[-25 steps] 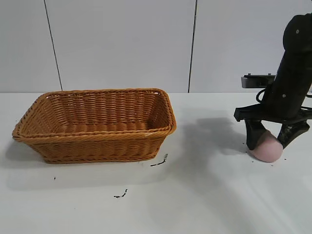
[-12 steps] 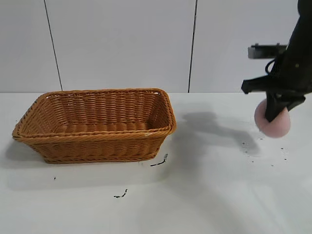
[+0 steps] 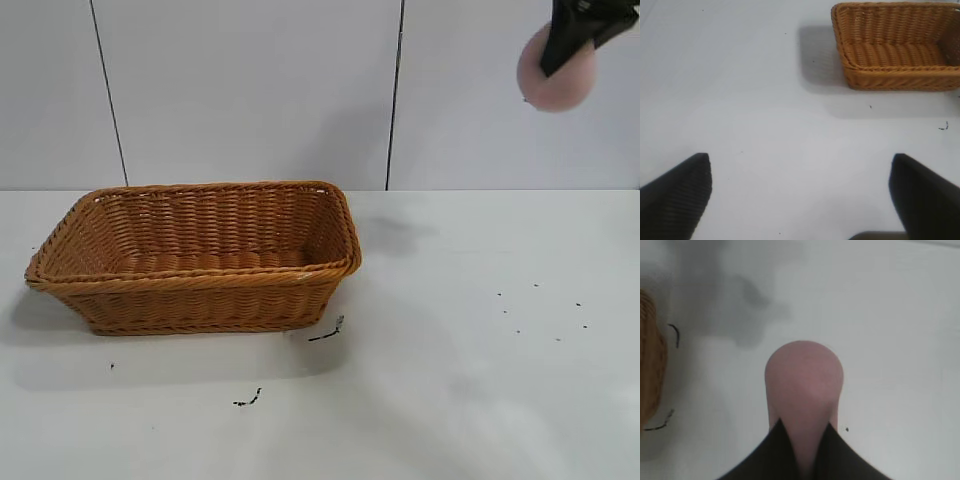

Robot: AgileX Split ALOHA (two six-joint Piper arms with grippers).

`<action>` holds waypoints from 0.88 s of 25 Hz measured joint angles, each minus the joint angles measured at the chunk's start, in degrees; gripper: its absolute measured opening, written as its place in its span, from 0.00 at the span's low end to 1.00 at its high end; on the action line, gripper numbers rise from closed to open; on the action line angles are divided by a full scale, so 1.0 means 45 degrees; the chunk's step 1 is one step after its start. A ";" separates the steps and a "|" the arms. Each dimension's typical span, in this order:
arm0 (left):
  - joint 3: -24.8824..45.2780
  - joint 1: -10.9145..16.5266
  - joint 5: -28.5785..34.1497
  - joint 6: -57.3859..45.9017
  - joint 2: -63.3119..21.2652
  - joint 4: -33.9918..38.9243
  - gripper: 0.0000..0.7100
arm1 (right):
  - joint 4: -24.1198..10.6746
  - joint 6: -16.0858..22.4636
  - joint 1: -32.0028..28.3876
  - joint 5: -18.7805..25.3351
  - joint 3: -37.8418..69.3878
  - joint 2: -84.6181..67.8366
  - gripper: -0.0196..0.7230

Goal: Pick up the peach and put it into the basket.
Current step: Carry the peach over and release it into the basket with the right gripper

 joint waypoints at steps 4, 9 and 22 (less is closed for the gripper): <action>0.0000 0.0000 0.0000 0.0000 0.0000 0.0000 0.98 | 0.0064 0.0010 0.2104 0.1175 -0.2943 0.2026 0.01; 0.0000 0.0000 0.0000 0.0000 0.0000 0.0000 0.98 | 0.0141 0.0010 0.4370 0.1329 -0.4442 0.3636 0.01; 0.0000 0.0000 0.0000 0.0000 0.0000 0.0000 0.98 | -0.0018 0.0010 0.6302 -0.0893 -0.4540 0.6963 0.01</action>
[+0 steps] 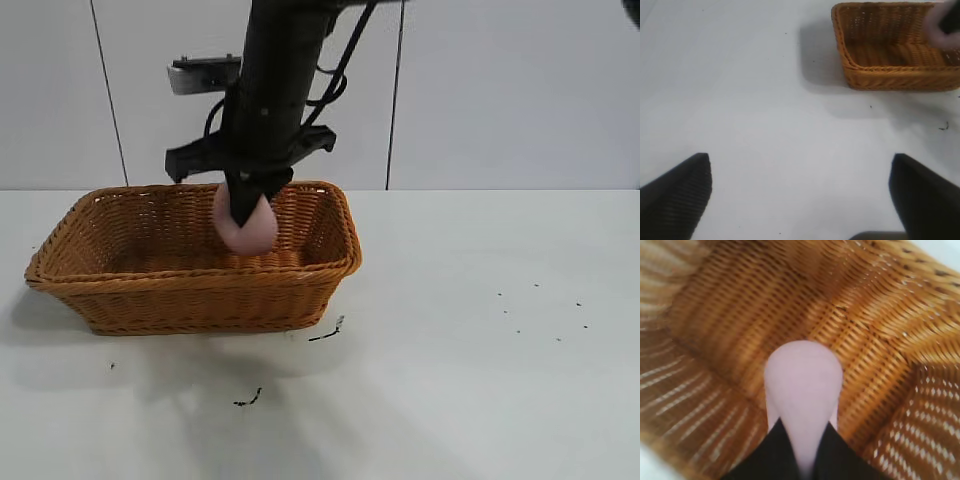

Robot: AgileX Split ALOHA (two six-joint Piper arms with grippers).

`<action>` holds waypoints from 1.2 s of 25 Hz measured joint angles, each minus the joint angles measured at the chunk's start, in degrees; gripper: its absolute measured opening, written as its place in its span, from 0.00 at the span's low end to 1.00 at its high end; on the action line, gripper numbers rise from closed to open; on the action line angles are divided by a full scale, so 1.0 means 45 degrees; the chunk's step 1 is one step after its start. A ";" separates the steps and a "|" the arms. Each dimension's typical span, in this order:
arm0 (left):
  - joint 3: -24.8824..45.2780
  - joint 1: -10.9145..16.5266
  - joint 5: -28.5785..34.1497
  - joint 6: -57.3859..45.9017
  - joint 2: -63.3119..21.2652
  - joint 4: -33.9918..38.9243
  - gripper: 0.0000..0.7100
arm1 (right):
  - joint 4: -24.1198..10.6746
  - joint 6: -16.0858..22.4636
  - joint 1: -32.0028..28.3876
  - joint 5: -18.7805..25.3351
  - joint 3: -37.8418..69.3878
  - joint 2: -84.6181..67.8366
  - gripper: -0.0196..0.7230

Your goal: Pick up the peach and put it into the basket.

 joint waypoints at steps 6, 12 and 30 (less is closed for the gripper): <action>0.0000 0.0000 0.0000 0.0000 0.0000 0.0000 0.98 | 0.0000 0.0112 0.0000 0.0030 0.0000 0.0105 0.33; 0.0000 0.0000 0.0000 0.0000 0.0000 0.0000 0.98 | -0.0054 0.0102 0.0000 0.0470 0.0000 -0.0038 0.91; 0.0000 0.0000 0.0000 0.0000 0.0000 0.0000 0.98 | -0.0557 0.0143 -0.4727 0.1397 -0.0072 -0.2671 0.96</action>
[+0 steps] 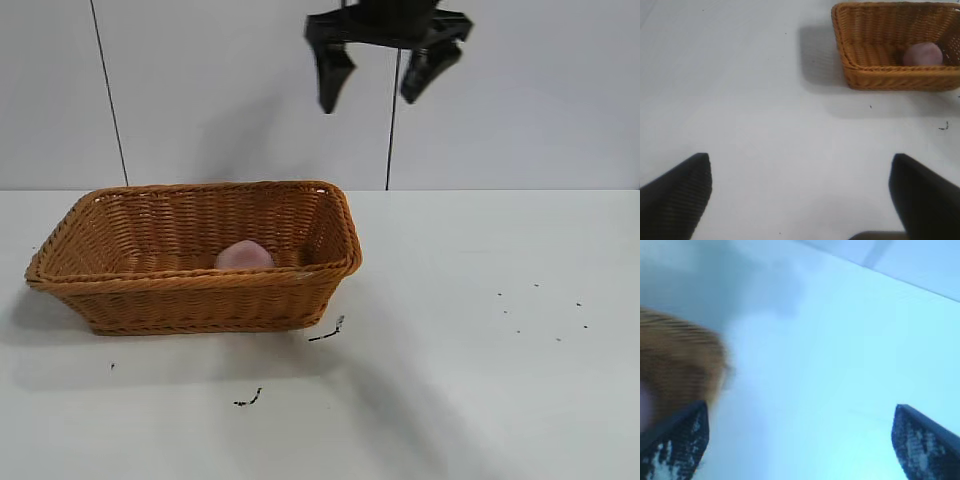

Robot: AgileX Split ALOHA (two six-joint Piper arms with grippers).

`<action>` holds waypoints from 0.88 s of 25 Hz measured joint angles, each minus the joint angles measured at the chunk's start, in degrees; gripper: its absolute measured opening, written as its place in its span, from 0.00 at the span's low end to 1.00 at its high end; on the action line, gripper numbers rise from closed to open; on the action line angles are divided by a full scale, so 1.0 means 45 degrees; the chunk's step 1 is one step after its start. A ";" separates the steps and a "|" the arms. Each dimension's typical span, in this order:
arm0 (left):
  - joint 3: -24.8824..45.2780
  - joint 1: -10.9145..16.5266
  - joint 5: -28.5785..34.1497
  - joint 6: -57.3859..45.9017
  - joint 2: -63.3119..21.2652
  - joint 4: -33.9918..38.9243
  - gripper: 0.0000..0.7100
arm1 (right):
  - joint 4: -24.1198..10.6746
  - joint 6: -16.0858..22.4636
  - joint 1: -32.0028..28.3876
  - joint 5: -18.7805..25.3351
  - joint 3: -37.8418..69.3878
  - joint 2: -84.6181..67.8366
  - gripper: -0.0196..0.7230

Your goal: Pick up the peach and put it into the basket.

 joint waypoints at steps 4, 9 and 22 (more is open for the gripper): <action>0.0000 0.0000 0.0000 0.0000 0.0000 0.0000 0.98 | 0.0000 0.0158 -0.2034 0.0270 0.0000 0.0000 0.96; 0.0000 0.0000 0.0000 0.0000 0.0000 0.0000 0.98 | 0.0000 0.0158 -0.3215 0.0856 0.0000 -0.0128 0.96; 0.0000 0.0000 0.0000 0.0000 0.0000 0.0000 0.98 | 0.0384 0.0170 -0.3277 0.0846 0.3805 -0.4479 0.96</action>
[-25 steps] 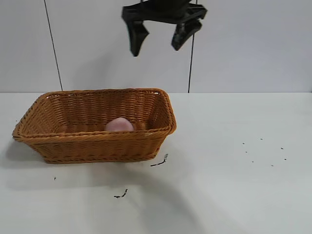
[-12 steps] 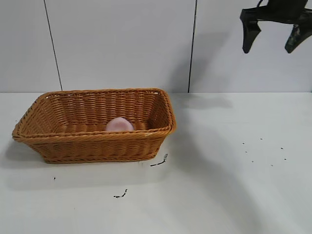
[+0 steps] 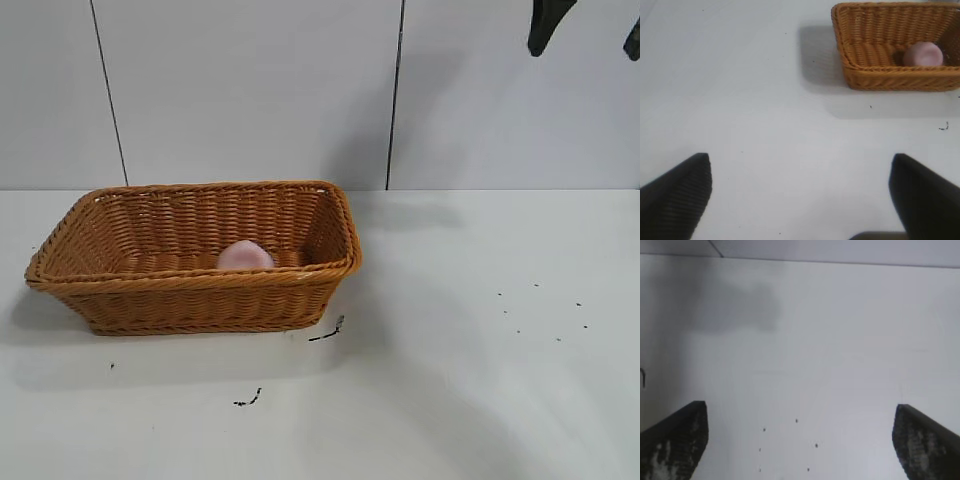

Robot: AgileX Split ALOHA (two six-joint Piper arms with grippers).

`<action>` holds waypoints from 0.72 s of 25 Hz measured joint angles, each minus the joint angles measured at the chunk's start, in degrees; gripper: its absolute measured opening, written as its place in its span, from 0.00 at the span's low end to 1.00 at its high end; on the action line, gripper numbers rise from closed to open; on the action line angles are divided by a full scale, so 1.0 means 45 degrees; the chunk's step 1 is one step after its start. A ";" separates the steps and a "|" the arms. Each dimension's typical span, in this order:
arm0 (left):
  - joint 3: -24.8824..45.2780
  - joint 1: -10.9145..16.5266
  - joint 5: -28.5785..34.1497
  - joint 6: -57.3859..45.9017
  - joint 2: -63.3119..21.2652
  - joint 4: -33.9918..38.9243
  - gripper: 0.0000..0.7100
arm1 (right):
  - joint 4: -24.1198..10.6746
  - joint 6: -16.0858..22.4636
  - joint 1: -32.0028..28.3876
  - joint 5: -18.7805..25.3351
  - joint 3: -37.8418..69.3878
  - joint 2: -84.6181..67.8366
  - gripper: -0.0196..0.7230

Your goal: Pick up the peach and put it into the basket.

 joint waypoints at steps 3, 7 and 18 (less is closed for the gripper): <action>0.0000 0.0000 0.0000 0.0000 0.0000 0.0000 0.98 | -0.0023 -0.0012 0.0000 0.0000 0.2864 -0.2640 0.96; 0.0000 0.0000 0.0000 0.0000 0.0000 0.0000 0.98 | -0.0142 -0.0012 0.0000 0.0014 0.6543 -0.6319 0.96; 0.0000 0.0000 0.0000 0.0000 0.0000 0.0000 0.98 | -0.0088 0.0041 0.0000 -0.1298 1.4945 -1.6749 0.96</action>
